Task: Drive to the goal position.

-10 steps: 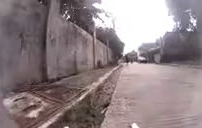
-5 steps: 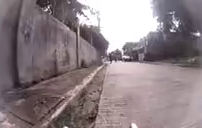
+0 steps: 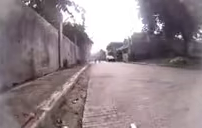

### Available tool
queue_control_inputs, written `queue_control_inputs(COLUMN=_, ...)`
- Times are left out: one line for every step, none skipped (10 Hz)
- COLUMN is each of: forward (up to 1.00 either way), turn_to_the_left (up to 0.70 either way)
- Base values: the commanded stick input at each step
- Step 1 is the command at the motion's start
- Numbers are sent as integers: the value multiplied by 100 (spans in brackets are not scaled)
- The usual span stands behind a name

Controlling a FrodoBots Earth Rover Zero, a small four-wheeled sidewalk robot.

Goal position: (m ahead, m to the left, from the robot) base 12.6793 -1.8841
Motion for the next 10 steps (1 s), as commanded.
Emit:
queue_control_inputs(forward=70, turn_to_the_left=-14)
queue_control_inputs(forward=70, turn_to_the_left=1)
queue_control_inputs(forward=70, turn_to_the_left=1)
queue_control_inputs(forward=70, turn_to_the_left=1)
queue_control_inputs(forward=70, turn_to_the_left=1)
queue_control_inputs(forward=70, turn_to_the_left=1)
queue_control_inputs(forward=70, turn_to_the_left=1)
queue_control_inputs(forward=70, turn_to_the_left=1)
queue_control_inputs(forward=70, turn_to_the_left=1)
queue_control_inputs(forward=70, turn_to_the_left=1)
